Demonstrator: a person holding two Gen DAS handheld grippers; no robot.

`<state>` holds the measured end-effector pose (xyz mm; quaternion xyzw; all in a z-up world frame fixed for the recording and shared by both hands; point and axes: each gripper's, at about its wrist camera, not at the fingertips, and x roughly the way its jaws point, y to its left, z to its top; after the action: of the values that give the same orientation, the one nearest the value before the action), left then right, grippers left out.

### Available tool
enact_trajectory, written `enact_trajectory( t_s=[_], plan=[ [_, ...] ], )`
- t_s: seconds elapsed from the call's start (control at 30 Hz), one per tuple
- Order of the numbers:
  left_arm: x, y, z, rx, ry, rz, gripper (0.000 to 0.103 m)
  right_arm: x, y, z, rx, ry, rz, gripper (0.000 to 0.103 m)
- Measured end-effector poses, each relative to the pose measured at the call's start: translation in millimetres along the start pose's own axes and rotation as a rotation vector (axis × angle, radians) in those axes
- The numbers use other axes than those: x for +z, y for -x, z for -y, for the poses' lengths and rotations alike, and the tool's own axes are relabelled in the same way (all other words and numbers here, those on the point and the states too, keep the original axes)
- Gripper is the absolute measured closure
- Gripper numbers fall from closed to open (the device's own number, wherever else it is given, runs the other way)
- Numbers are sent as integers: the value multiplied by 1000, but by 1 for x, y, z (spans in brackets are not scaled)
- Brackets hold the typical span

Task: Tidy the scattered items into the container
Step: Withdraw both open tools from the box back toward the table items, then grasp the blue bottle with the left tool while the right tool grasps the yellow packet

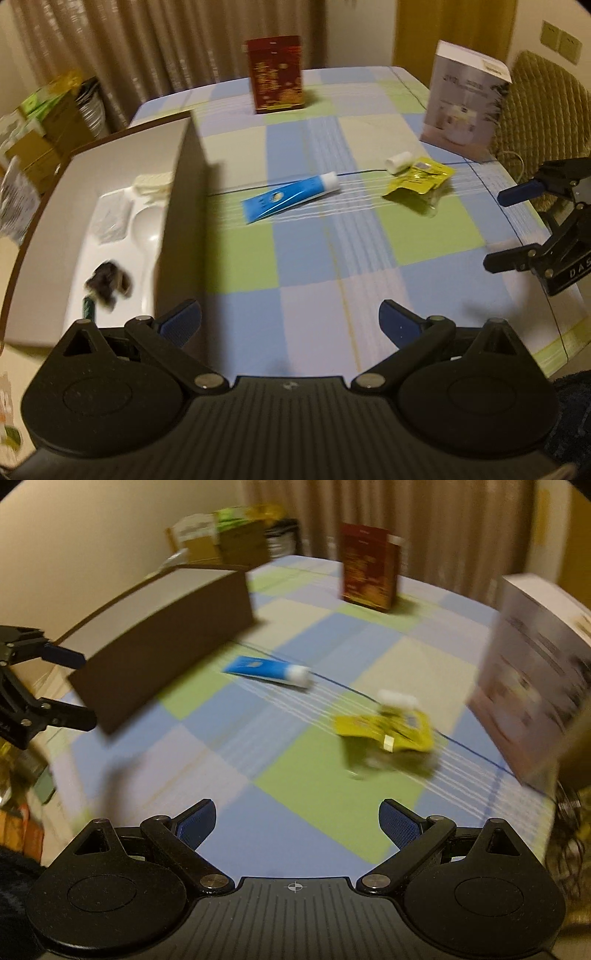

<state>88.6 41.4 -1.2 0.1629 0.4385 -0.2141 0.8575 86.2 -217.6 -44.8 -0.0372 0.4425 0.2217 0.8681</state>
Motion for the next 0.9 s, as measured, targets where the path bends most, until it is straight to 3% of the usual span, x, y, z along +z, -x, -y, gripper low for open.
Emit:
enact_trajectory(
  t_s=[0.3, 0.53, 0.83, 0.9],
  plan=[
    [47, -55, 21, -59, -160, -19, 8, -1, -10, 48, -46, -178, 19, 3],
    [76, -95, 25, -106, -301, -29, 11, 6, -22, 90, -34, -481, 72, 3],
    [120, -170, 15, -125, -528, -94, 30, 2, -32, 126, -62, -738, 96, 3],
    [127, -189, 12, -132, -575, -122, 41, -1, -33, 128, -70, -767, 100, 3]
  ],
)
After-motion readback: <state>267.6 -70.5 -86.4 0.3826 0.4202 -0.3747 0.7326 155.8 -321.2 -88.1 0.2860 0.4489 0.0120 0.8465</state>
